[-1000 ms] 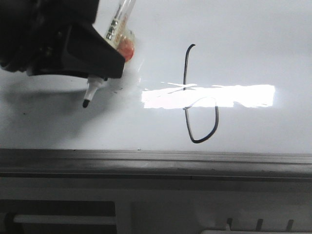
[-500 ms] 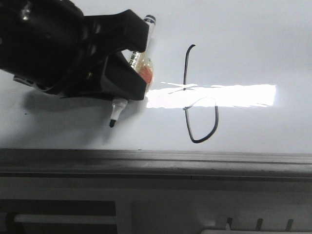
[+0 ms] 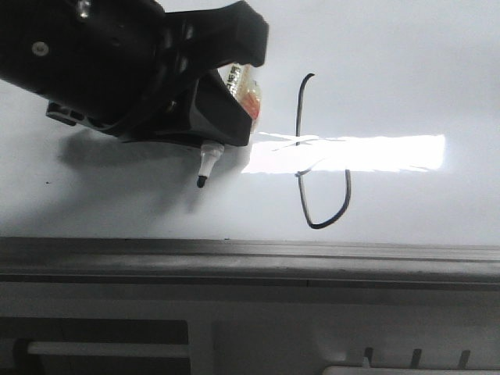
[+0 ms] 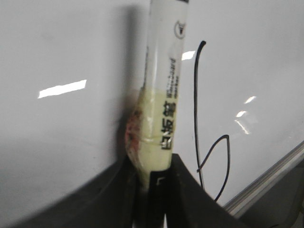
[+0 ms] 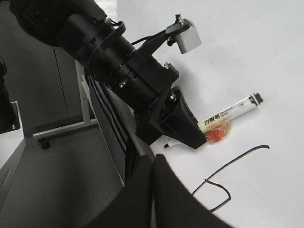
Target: Write number 6 on whiteboard
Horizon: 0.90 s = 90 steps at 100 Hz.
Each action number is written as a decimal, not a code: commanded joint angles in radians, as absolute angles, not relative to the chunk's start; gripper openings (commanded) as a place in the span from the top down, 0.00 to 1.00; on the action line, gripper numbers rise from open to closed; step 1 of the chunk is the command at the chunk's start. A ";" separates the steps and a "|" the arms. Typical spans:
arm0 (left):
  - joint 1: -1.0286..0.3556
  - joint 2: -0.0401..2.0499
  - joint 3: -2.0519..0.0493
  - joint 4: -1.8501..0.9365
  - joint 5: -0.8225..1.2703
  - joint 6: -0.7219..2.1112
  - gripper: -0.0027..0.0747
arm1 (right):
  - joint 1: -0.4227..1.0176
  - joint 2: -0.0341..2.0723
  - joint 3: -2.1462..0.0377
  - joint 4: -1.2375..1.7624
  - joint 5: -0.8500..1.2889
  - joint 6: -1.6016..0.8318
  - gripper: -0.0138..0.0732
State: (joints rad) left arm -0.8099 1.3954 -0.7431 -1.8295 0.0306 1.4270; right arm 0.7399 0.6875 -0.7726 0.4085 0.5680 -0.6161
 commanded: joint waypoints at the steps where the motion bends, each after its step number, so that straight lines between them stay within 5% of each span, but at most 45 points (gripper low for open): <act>1: -0.797 1.436 -0.746 -1.843 -0.149 1.425 0.99 | 0.733 0.684 -0.799 0.420 0.496 -0.619 0.90; 11: -0.797 1.436 -0.746 -1.843 -0.165 1.425 0.90 | 0.733 0.684 -0.799 0.420 0.496 -0.619 0.90; 24: -0.795 1.436 -0.746 -1.843 -0.185 1.425 0.60 | 0.733 0.684 -0.799 0.420 0.494 -0.619 0.90; 36: -0.795 1.436 -0.746 -1.843 -0.193 1.425 0.42 | 0.733 0.684 -0.799 0.420 0.479 -0.619 0.90; 64: -0.795 1.410 -0.752 -1.843 -0.177 1.425 0.31 | 0.733 0.684 -0.799 0.420 0.475 -0.619 0.90; 90: -0.797 1.163 -0.742 -1.806 -0.074 1.435 0.29 | 0.733 0.605 -0.780 0.382 0.524 -0.619 0.90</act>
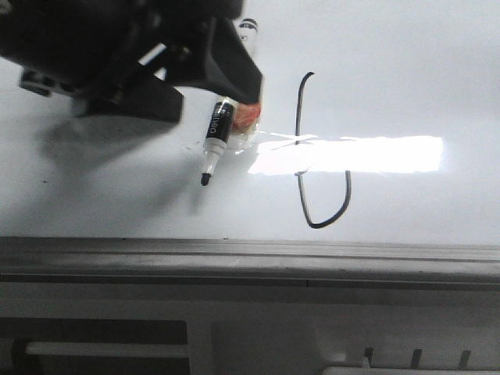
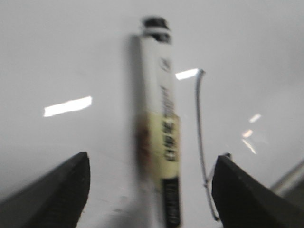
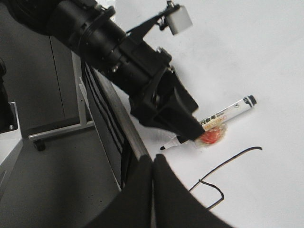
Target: Write number 6 on whiteboard
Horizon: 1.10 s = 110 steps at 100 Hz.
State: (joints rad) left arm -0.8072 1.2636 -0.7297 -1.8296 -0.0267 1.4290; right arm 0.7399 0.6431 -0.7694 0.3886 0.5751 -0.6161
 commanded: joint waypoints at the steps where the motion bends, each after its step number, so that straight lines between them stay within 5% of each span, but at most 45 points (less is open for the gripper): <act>1: -0.797 1.145 -0.738 -1.793 -0.072 1.435 0.29 | 0.733 0.600 -0.778 0.380 0.524 -0.619 0.90; 17: -0.797 0.915 -0.653 -1.563 0.000 1.435 0.50 | 0.733 0.468 -0.679 0.292 0.521 -0.547 0.90; 33: -0.797 0.676 -0.522 -1.452 0.118 1.435 1.00 | 0.733 0.297 -0.536 0.073 0.497 -0.241 0.90; 64: -0.797 0.403 -0.330 -1.462 0.132 1.435 0.99 | 0.733 0.096 -0.354 0.034 0.499 -0.185 0.90; 110: -0.797 0.396 -0.296 -1.463 0.132 1.435 0.99 | 0.733 0.096 -0.321 0.034 0.504 -0.185 0.90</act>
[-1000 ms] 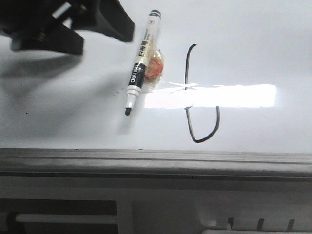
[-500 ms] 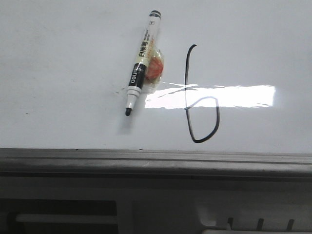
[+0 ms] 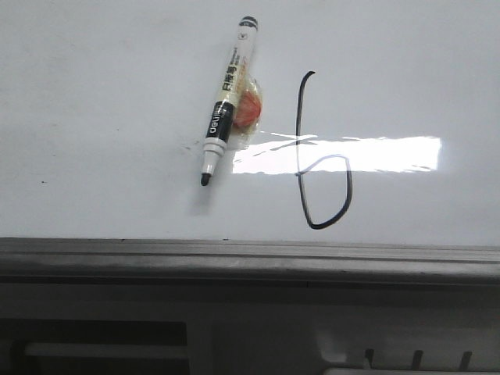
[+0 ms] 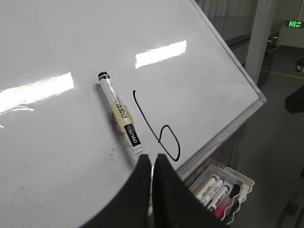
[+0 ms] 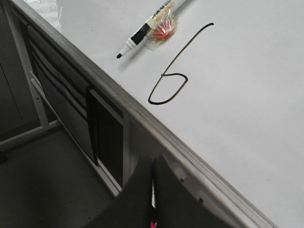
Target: Write number 6 on whiteboard
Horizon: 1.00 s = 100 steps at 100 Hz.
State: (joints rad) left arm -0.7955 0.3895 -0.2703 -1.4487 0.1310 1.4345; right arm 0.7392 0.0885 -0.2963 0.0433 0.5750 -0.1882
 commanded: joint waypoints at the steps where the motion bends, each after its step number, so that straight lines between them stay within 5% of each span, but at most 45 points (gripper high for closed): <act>1: -0.797 0.396 -0.296 -1.463 0.132 1.435 0.99 | 0.733 0.096 -0.321 0.034 0.504 -0.185 0.90; 29: -0.703 0.267 -0.175 -1.193 0.040 1.321 0.99 | 0.733 0.096 -0.321 0.034 0.504 -0.185 0.90; 46: -0.468 0.057 -0.105 -0.390 0.104 0.513 0.99 | 0.733 0.096 -0.321 0.034 0.504 -0.185 0.90; 55: -0.338 -0.037 -0.092 -0.181 0.188 0.257 0.99 | 0.733 0.096 -0.321 0.034 0.504 -0.185 0.90; 72: -0.185 -0.025 -0.048 -0.175 0.197 0.243 0.99 | 0.733 0.096 -0.321 0.034 0.504 -0.185 0.90; 100: -0.176 -0.033 -0.010 -0.173 0.311 0.230 0.99 | 0.733 0.096 -0.321 0.034 0.504 -0.185 0.90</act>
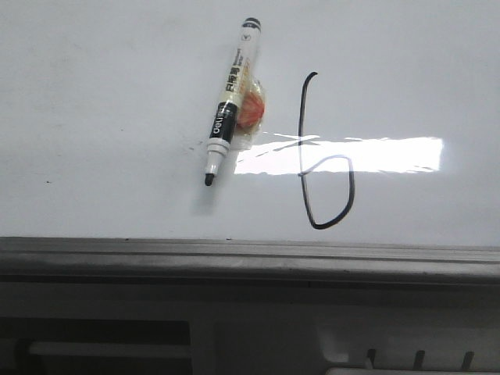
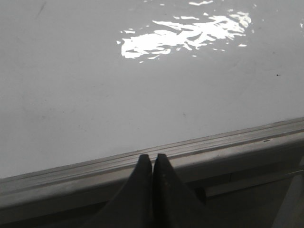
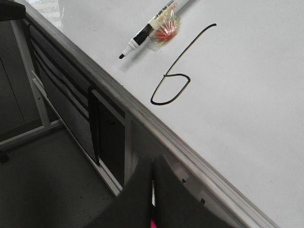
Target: Write number 6 on whiteboard
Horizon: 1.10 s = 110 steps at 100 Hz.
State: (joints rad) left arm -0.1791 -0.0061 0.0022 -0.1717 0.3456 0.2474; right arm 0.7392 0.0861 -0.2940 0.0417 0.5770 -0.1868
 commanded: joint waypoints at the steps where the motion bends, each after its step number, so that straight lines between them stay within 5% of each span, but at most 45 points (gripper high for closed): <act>1: -0.176 -0.033 -0.009 -0.173 0.311 0.230 0.99 | 0.733 0.096 -0.321 0.034 0.504 -0.185 0.90; 95: -0.176 -0.033 0.046 -0.173 0.244 0.230 0.99 | 0.733 0.096 -0.321 0.034 0.508 -0.185 0.90; 110: -0.176 -0.033 0.046 -0.173 0.244 0.230 0.99 | 0.628 0.096 -0.295 -0.064 0.497 -0.185 0.90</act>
